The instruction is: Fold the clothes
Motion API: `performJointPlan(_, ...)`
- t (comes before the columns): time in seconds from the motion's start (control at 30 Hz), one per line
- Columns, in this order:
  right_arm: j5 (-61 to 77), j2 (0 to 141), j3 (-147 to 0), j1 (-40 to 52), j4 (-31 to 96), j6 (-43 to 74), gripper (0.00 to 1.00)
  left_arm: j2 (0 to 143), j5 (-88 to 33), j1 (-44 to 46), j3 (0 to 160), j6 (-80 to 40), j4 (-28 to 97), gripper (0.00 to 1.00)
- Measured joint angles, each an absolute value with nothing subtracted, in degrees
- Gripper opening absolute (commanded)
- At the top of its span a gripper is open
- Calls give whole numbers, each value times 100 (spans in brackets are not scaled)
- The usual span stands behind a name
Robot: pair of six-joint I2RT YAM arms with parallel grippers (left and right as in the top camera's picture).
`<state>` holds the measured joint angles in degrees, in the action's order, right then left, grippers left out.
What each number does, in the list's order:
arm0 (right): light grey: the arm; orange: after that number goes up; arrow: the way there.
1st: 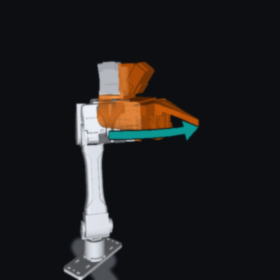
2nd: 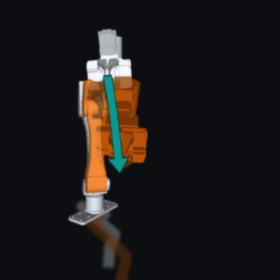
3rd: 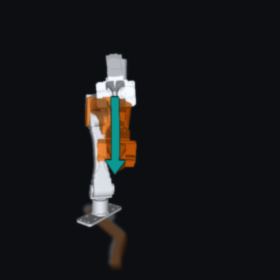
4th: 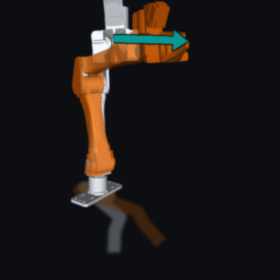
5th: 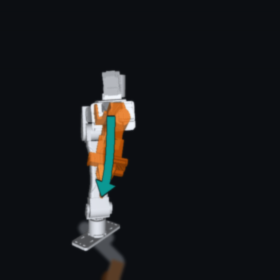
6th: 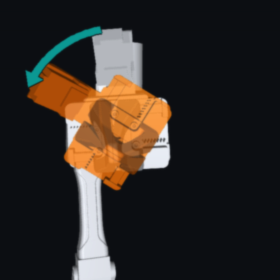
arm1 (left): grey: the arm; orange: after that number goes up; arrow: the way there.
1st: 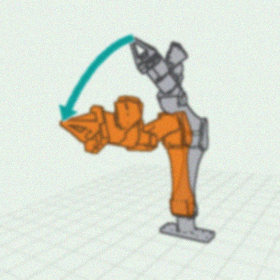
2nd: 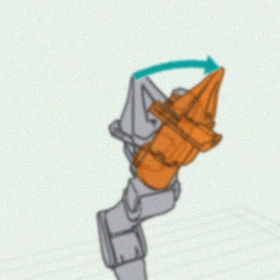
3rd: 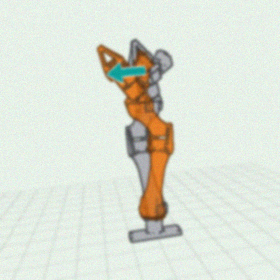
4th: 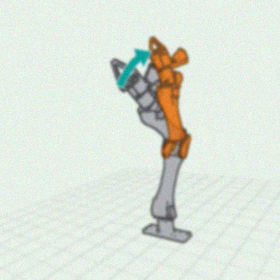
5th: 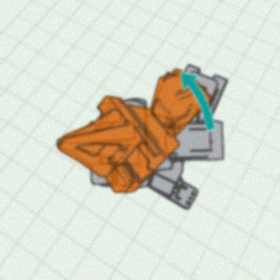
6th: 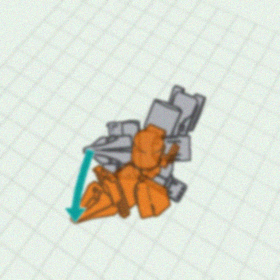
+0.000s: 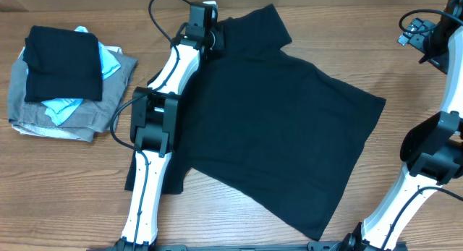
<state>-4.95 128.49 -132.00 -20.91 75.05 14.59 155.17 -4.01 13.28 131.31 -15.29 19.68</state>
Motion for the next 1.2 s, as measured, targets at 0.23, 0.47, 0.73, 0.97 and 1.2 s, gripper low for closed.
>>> performJointPlan(0.23,-495,12849,-13200,-2091,7505,1459,100,15517,-480,996,13139,-1708,1970,4)
performJointPlan(0.47,-495,12849,-13200,-2091,7502,1461,100,15662,-998,786,13410,-1791,1938,13)
performJointPlan(0.73,-493,12849,-13200,-2091,7502,1461,100,15515,-1227,790,14724,-1806,3542,31)
performJointPlan(0.97,-495,12849,-13200,-2091,7498,1457,100,14247,-1199,788,15045,-1782,5575,32)
performJointPlan(1.2,-495,12849,-13200,-2091,7502,1459,100,13039,-854,788,15196,-1780,7022,30)
